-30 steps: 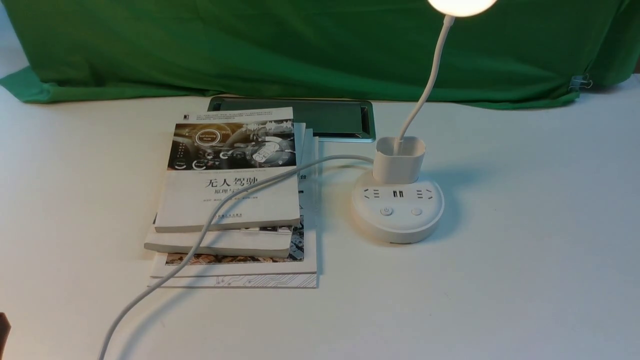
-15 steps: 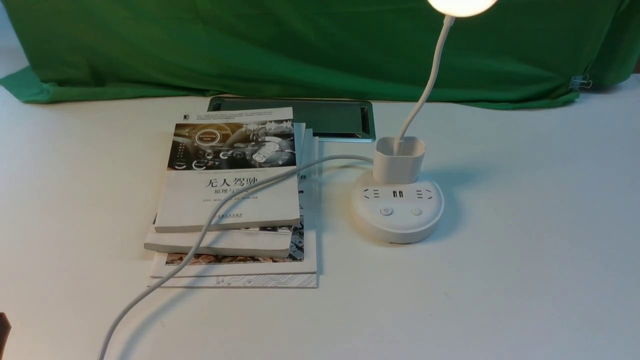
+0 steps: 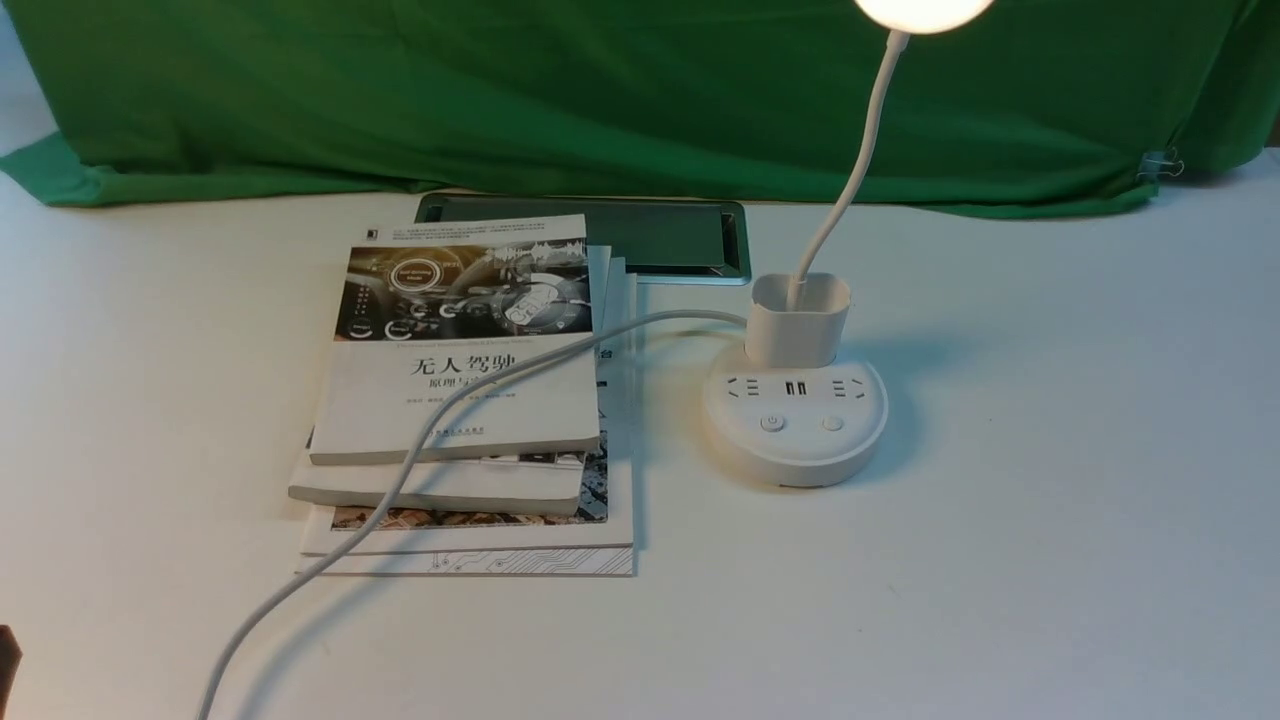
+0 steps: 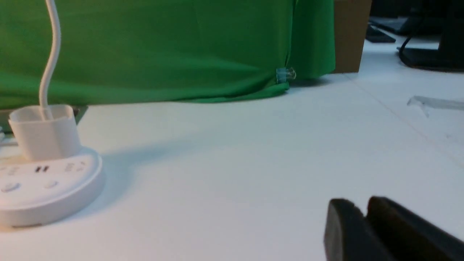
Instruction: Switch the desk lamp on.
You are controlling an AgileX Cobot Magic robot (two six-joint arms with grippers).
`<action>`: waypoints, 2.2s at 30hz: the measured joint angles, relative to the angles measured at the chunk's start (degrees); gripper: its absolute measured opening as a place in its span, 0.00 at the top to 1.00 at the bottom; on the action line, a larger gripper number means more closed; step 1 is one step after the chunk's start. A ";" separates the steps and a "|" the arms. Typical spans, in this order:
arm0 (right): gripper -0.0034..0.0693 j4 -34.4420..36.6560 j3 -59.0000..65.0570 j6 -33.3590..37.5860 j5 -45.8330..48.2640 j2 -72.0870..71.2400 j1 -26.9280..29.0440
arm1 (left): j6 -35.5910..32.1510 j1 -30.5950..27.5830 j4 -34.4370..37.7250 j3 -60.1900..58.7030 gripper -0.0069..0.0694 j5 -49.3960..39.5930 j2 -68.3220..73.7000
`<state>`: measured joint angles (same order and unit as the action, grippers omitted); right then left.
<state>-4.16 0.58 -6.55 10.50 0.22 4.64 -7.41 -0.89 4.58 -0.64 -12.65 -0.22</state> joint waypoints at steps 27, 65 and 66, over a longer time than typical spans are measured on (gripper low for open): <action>0.65 0.00 0.00 0.05 1.74 0.00 0.00 | 0.00 0.00 0.00 0.00 0.88 0.00 0.00; 0.63 0.00 0.00 0.05 1.79 0.00 0.00 | 0.00 0.00 0.00 0.00 0.88 0.00 0.00; 0.63 0.00 0.00 0.05 1.79 0.00 0.00 | 0.00 0.00 0.00 0.00 0.88 0.00 0.00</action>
<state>-4.16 0.58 -6.50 12.30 0.22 4.64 -7.41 -0.89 4.58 -0.64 -12.65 -0.22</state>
